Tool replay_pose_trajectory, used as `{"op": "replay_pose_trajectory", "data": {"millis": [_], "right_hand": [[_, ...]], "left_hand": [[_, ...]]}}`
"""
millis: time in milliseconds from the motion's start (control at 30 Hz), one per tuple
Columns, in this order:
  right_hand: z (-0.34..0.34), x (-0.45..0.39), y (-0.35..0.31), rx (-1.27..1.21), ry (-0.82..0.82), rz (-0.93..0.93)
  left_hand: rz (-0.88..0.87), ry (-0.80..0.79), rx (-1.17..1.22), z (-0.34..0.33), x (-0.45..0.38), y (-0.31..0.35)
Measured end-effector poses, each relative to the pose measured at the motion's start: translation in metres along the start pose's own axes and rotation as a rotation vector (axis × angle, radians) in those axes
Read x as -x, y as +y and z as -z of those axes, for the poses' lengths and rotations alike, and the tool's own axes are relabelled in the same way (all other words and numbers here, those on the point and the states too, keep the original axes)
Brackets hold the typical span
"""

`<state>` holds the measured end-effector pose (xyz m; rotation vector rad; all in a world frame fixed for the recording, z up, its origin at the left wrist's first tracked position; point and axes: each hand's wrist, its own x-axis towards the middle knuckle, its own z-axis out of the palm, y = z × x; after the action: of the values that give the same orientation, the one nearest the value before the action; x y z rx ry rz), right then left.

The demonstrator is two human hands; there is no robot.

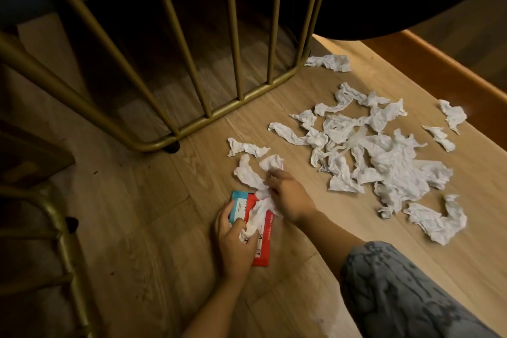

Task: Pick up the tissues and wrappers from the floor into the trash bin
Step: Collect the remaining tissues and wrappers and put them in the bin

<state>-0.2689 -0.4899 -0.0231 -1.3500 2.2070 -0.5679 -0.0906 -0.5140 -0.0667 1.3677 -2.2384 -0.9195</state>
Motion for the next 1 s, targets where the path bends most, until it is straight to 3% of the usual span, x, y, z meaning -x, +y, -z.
{"op": "replay_pose_trajectory", "data": {"millis": [133,267,367,533,600,667,833,1000], "right_hand": [[-0.002,0.037,0.030,0.016,0.214,0.043],[0.000,0.061,0.048,-0.050,0.358,-0.102],[0.007,0.060,0.049,-0.146,0.401,-0.239],[0.029,0.028,0.016,-0.278,0.466,-0.228],[0.036,0.003,0.002,-0.265,0.486,-0.227],[0.041,-0.026,-0.008,-0.185,0.426,-0.177],[0.033,-0.084,-0.022,-0.048,0.048,-0.006],[0.005,-0.066,-0.011,0.049,-0.133,0.091]], "left_hand": [[-0.055,0.018,-0.038,0.000,0.000,0.000],[-0.116,0.083,-0.075,-0.003,-0.002,0.005],[-0.084,0.063,-0.130,-0.007,-0.002,0.004],[0.001,0.058,-0.012,-0.006,0.000,-0.003],[-0.040,0.092,0.044,-0.004,-0.003,-0.004],[-0.099,0.091,0.048,-0.003,-0.004,-0.002],[-0.091,0.079,0.076,-0.007,-0.004,-0.003],[-0.177,0.037,-0.098,-0.009,-0.007,-0.005]]}}
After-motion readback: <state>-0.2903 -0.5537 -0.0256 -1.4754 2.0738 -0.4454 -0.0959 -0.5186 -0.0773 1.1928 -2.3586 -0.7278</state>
